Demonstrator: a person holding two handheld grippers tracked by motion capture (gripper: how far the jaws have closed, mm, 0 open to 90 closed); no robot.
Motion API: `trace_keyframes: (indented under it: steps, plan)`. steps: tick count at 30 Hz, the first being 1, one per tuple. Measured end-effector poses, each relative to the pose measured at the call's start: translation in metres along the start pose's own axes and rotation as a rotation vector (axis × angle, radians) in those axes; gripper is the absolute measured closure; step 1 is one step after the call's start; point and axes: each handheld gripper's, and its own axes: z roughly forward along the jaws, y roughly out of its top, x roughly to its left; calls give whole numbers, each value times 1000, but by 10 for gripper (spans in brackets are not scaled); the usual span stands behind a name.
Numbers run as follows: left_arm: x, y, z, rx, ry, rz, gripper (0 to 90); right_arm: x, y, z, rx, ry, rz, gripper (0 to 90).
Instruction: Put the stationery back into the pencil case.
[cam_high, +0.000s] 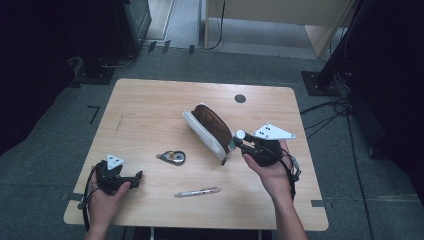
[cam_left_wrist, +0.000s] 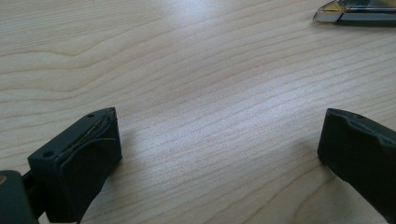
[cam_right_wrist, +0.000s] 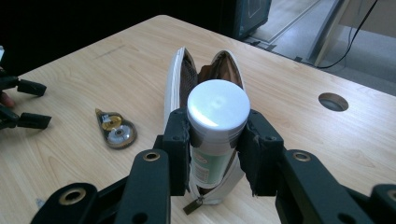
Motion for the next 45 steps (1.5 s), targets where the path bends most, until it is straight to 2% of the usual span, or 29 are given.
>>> trace_keyframes:
  steps: [30, 35, 40, 45]
  plan:
    - [0, 0, 0, 0, -2, 4, 0, -4, 8, 46, 24, 2, 15, 657]
    - [0, 0, 0, -1, -3, 6, 0, -4, 7, 55, 42, -2, 12, 657]
    - [0, 0, 0, -1, -3, 8, 0, -3, 4, 66, 84, 2, -5, 656]
    - [0, 0, 0, -1, -4, 6, 0, -4, 0, 73, 103, -4, -1, 655]
